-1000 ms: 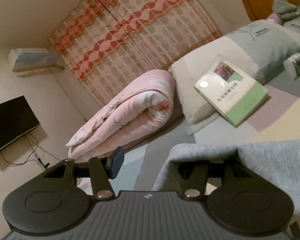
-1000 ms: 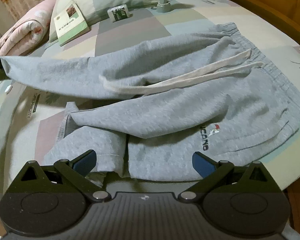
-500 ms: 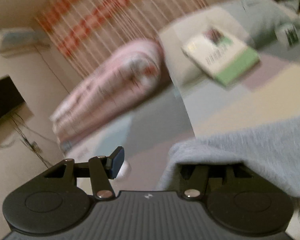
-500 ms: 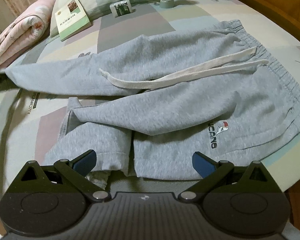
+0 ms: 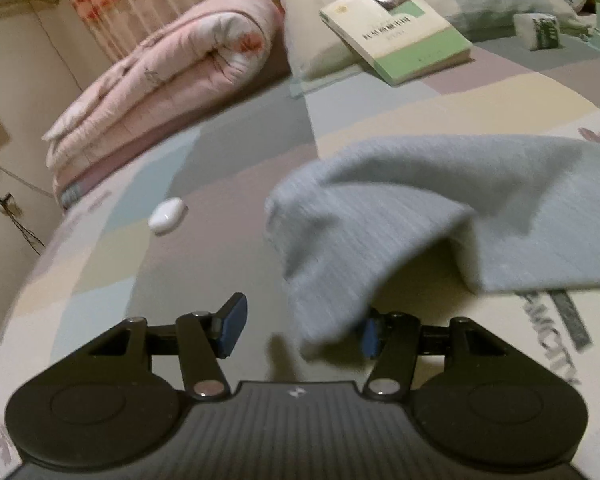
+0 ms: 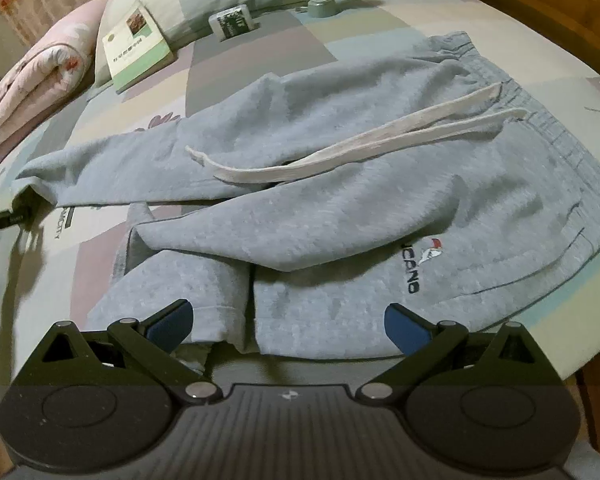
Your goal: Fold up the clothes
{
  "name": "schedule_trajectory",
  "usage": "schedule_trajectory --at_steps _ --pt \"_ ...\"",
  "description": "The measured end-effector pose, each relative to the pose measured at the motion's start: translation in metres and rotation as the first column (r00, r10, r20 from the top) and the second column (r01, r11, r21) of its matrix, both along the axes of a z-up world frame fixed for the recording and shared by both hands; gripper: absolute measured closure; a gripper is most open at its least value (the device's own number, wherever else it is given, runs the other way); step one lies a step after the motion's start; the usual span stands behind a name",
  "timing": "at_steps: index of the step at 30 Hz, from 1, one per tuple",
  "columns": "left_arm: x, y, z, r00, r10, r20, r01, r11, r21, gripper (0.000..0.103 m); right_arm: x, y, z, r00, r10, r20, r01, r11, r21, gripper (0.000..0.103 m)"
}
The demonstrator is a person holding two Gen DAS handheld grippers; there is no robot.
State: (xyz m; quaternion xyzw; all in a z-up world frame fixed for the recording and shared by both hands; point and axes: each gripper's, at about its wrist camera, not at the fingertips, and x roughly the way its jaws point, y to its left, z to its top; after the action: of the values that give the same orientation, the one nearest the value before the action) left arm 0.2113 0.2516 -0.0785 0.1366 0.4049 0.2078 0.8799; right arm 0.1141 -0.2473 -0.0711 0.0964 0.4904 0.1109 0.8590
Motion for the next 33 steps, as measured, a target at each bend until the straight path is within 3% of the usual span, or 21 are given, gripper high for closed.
schedule_trajectory --at_steps 6,10,18,26,33 --pt "-0.016 -0.029 -0.001 0.996 -0.070 -0.053 0.066 0.996 -0.066 0.037 -0.005 -0.016 -0.001 1.000 -0.023 0.012 0.023 0.999 0.046 0.000" --pt "-0.027 -0.048 0.002 0.995 -0.092 -0.047 0.086 0.989 -0.119 0.033 -0.010 -0.025 0.000 0.999 -0.034 0.025 0.032 0.997 0.064 0.000" --pt "-0.051 -0.105 0.010 0.978 -0.202 -0.053 0.196 0.974 -0.111 0.026 -0.028 -0.035 0.003 0.998 -0.020 0.063 0.015 0.998 0.065 0.000" --pt "-0.076 -0.162 0.021 0.941 -0.336 -0.039 0.329 0.936 -0.128 0.021 -0.043 -0.034 0.010 0.996 -0.010 0.093 0.005 0.998 0.063 0.000" --pt "-0.108 -0.207 0.029 0.892 -0.450 -0.045 0.441 0.888 -0.132 0.020 -0.053 -0.028 0.013 0.996 -0.020 0.088 0.016 0.999 0.047 0.000"
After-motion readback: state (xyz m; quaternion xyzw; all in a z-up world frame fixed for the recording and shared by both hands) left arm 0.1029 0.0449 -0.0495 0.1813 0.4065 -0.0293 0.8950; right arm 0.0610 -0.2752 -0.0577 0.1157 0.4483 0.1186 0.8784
